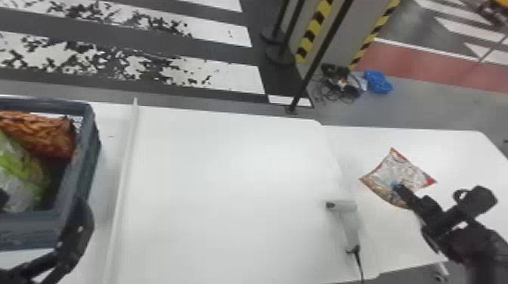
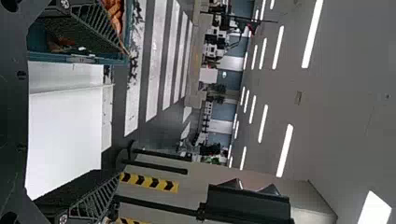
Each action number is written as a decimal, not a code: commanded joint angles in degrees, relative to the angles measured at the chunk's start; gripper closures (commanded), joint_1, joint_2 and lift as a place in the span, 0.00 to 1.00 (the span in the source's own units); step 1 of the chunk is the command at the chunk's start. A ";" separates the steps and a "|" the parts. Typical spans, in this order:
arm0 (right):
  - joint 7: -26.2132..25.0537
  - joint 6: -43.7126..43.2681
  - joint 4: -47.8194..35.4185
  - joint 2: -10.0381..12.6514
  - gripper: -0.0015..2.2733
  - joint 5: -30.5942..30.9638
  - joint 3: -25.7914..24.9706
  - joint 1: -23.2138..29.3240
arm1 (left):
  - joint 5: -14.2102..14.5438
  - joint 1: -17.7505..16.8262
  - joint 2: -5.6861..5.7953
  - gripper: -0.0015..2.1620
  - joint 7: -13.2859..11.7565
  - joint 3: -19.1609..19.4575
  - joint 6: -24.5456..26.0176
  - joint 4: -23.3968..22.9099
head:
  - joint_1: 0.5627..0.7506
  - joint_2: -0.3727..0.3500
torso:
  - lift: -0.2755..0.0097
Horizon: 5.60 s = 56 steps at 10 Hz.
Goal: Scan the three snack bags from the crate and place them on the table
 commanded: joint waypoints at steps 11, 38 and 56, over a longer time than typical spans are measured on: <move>-12.91 3.70 -7.49 -0.03 0.02 -0.21 10.55 6.44 | -2.29 -0.31 0.55 0.03 1.31 -2.88 1.46 -1.62 | 0.70 0.03 | 0.84; 5.20 -56.76 -46.95 21.77 0.04 7.88 38.06 48.62 | 9.14 -0.48 -4.63 0.05 2.45 10.39 1.11 1.98 | 0.70 0.49 | 0.84; 4.94 -57.12 -49.15 21.86 0.04 7.88 35.16 51.00 | 12.92 -23.16 -4.63 0.97 1.84 15.49 11.13 23.17 | 0.70 0.63 | 0.84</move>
